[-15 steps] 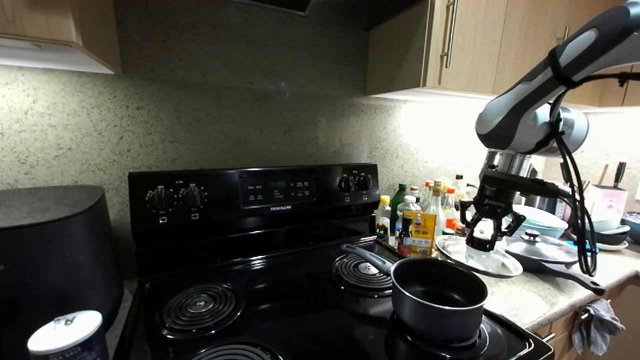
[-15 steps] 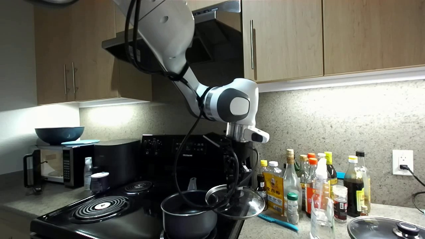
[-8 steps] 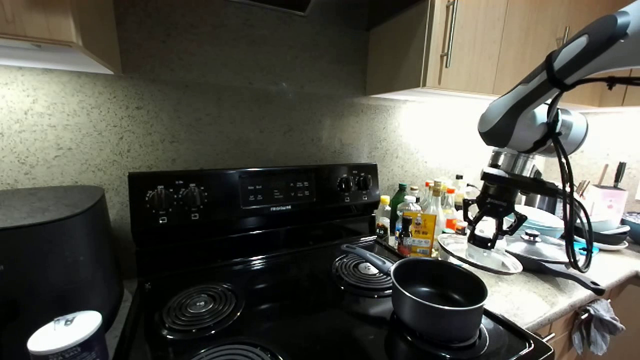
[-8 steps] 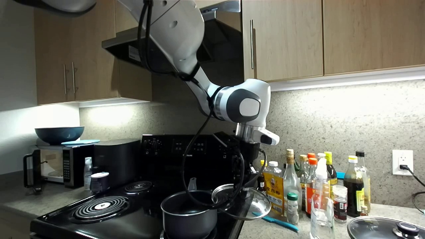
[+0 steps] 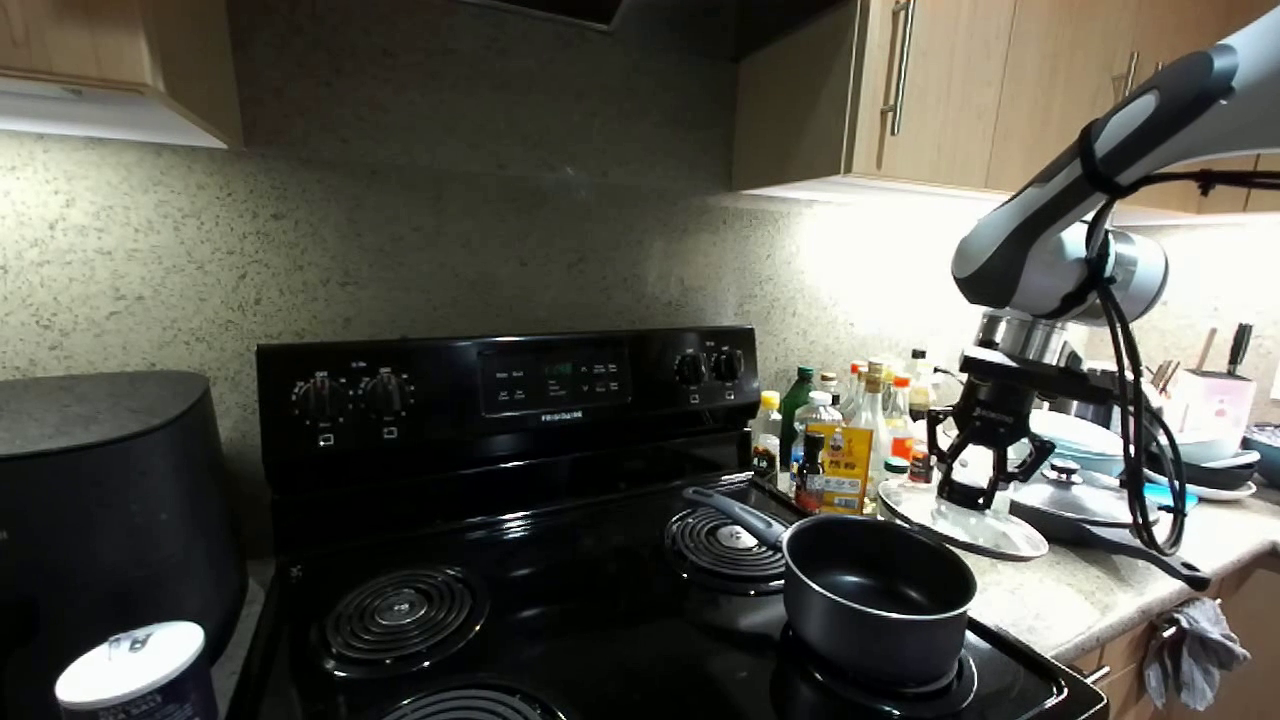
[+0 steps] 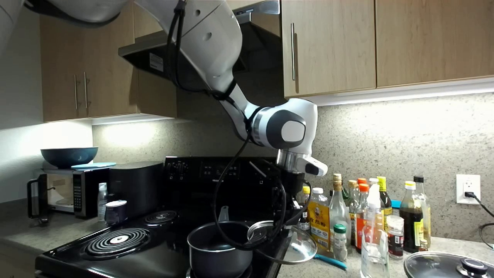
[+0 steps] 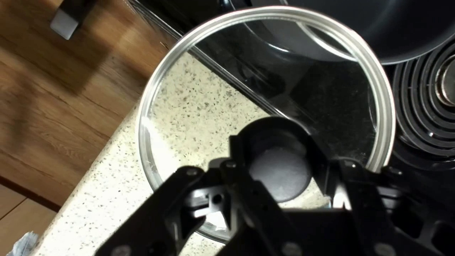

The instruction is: Remove the lid from the pot

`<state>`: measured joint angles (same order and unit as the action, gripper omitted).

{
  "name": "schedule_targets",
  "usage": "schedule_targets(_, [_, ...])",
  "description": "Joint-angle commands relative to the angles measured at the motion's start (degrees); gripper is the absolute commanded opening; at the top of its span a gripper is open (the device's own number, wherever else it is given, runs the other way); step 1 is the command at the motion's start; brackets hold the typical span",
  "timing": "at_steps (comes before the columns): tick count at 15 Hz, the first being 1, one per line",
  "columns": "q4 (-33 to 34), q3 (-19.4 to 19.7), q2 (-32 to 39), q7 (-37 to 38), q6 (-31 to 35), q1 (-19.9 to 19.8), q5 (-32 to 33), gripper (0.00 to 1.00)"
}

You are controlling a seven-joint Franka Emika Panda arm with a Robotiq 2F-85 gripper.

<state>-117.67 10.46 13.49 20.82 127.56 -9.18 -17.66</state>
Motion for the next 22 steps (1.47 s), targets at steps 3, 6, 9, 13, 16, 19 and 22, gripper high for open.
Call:
schedule_targets(3, [3.5, 0.8, 3.6, 0.4, -2.5, -2.0, -1.1, 0.23])
schedule_targets(6, [4.9, 1.0, 4.8, 0.3, -3.4, -3.1, -1.8, 0.23])
schedule_targets(9, [6.6, 1.5, 6.2, 1.4, -5.4, -3.9, -1.8, 0.23])
schedule_targets(13, [6.0, 1.7, 6.5, 0.6, -4.2, -3.6, -0.3, 0.48])
schedule_targets(16, [6.6, 1.8, 7.2, 1.2, -4.8, -3.6, -0.1, 0.23])
schedule_targets(19, [9.1, 1.9, 10.0, 2.2, -6.5, -4.1, -0.7, 0.23])
schedule_targets(22, [11.4, 2.1, 12.7, 3.0, -8.0, -4.5, -1.1, 0.23])
